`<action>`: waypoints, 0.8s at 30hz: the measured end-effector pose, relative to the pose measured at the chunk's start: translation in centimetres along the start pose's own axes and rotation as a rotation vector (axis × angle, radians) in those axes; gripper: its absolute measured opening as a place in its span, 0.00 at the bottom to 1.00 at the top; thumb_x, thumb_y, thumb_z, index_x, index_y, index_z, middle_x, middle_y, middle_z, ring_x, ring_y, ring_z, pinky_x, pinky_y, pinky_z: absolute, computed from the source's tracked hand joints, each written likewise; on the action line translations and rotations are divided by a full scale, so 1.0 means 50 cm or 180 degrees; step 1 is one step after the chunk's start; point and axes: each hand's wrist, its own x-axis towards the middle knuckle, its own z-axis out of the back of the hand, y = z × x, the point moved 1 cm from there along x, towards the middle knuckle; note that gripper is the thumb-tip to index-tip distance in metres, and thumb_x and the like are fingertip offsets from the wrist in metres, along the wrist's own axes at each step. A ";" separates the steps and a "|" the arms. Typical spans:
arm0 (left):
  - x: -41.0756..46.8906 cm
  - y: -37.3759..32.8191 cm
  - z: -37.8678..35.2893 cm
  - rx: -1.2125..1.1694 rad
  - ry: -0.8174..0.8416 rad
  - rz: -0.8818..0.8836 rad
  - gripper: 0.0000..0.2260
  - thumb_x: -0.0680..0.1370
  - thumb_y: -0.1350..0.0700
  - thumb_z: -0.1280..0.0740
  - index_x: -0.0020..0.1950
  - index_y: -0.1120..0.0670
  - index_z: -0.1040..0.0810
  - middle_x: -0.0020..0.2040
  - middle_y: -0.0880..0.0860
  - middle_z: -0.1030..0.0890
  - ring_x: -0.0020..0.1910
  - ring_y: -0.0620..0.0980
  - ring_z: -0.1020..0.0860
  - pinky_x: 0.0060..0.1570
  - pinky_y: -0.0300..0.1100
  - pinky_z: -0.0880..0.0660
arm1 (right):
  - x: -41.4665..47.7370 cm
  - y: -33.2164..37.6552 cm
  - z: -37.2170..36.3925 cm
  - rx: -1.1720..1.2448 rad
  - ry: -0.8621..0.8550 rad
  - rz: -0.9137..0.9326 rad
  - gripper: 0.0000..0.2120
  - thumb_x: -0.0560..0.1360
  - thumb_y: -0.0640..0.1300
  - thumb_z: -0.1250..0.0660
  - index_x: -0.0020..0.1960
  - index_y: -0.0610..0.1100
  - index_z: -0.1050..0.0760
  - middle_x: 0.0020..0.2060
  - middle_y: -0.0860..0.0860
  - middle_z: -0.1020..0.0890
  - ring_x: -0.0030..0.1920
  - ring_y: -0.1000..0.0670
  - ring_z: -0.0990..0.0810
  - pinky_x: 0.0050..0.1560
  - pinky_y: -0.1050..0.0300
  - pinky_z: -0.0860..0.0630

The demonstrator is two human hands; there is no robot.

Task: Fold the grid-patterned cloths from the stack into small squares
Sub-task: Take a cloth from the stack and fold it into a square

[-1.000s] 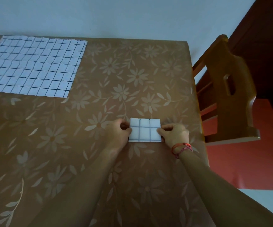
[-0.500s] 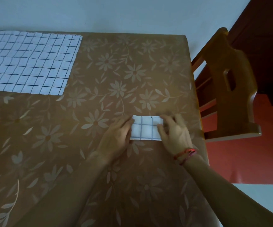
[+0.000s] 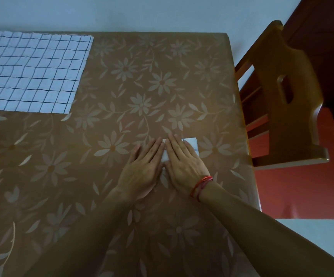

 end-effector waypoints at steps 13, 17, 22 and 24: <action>0.001 0.002 0.005 0.0035 0.0131 0.0101 0.25 0.84 0.48 0.56 0.78 0.57 0.45 0.79 0.53 0.45 0.78 0.50 0.49 0.75 0.55 0.49 | -0.050 -0.096 0.022 -0.0437 0.0269 -0.0217 0.32 0.80 0.57 0.58 0.77 0.39 0.52 0.77 0.44 0.49 0.78 0.47 0.51 0.77 0.47 0.53; 0.007 -0.005 0.009 -0.0373 0.0162 0.0191 0.26 0.82 0.48 0.57 0.79 0.56 0.47 0.80 0.51 0.48 0.78 0.47 0.54 0.75 0.54 0.52 | -0.050 -0.093 0.027 -0.0378 0.0249 -0.0267 0.32 0.80 0.57 0.57 0.77 0.39 0.52 0.77 0.44 0.49 0.78 0.46 0.51 0.76 0.50 0.56; 0.012 -0.003 0.027 -0.1025 -0.0058 0.0346 0.24 0.82 0.52 0.48 0.78 0.56 0.44 0.79 0.50 0.47 0.78 0.44 0.51 0.76 0.48 0.54 | -0.044 -0.087 0.039 -0.0079 0.0268 -0.0308 0.31 0.80 0.55 0.53 0.78 0.40 0.54 0.78 0.45 0.51 0.78 0.47 0.55 0.75 0.52 0.60; 0.007 0.001 0.036 -0.1173 -0.0305 0.0350 0.24 0.81 0.53 0.45 0.77 0.57 0.40 0.79 0.51 0.43 0.77 0.46 0.46 0.75 0.46 0.49 | -0.046 -0.090 0.044 -0.0051 0.0298 -0.0287 0.31 0.81 0.55 0.53 0.78 0.40 0.55 0.78 0.45 0.53 0.78 0.48 0.56 0.74 0.53 0.61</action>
